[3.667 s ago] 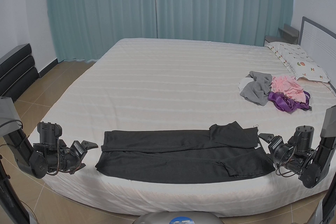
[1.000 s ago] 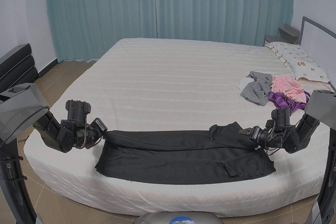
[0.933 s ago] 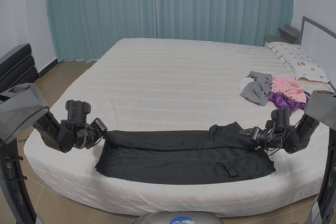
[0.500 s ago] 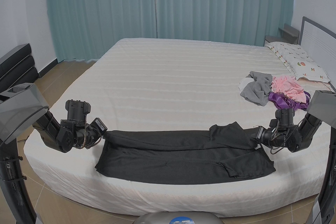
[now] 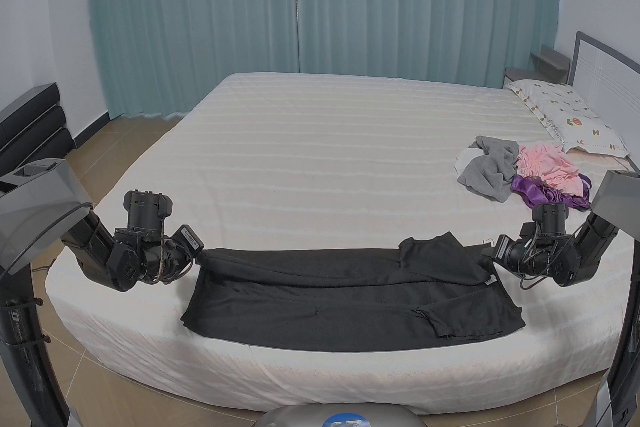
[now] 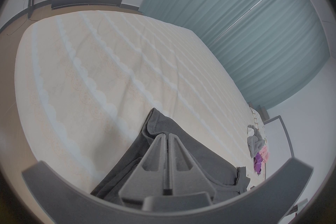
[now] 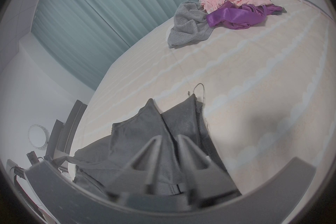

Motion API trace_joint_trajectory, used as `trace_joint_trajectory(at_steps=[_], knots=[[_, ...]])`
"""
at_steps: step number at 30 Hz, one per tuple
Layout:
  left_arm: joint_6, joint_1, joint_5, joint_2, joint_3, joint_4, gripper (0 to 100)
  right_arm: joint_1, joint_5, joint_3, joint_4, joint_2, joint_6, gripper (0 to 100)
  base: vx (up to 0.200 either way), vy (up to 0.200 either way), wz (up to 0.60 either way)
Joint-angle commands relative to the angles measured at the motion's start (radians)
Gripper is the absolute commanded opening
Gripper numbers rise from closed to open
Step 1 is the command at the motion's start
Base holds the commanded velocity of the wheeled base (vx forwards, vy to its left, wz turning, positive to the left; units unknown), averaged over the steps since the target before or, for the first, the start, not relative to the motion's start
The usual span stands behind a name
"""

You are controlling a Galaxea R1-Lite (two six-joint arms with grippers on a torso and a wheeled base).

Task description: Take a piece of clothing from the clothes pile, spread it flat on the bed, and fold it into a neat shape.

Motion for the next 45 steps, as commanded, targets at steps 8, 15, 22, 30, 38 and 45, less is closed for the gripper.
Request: trace_joint_trajectory(at_steps=[8, 15, 22, 30, 38, 45], knots=[[0.0, 0.0, -0.001, -0.001, 0.001, 0.0, 0, 0.027, 0.026, -0.077, 0.015, 0.054, 0.0, 100, 0.0, 0.0, 0.0], [0.0, 0.0, -0.001, 0.001, 0.001, -0.001, 0, 0.042, 0.025, -0.088, 0.035, 0.093, -0.003, 0, 0.0, 0.0, 0.0], [0.0, 0.0, -0.001, 0.002, 0.001, 0.0, 0, 0.03, 0.019, -0.074, 0.037, 0.079, -0.054, 0, 0.0, 0.0, 0.0], [0.001, 0.005, 0.0, 0.001, 0.001, 0.0, 0, 0.006, 0.019, -0.094, 0.035, 0.037, -0.055, 0, 0.0, 0.0, 0.0], [0.001, 0.009, 0.0, -0.001, 0.002, 0.002, 0, -0.007, 0.02, -0.117, 0.035, 0.045, -0.052, 0, 0.0, 0.0, 0.0], [0.001, 0.011, 0.0, -0.006, 0.007, 0.002, 0, 0.007, 0.014, -0.123, 0.037, 0.07, -0.049, 0, 0.0, 0.0, 0.0]])
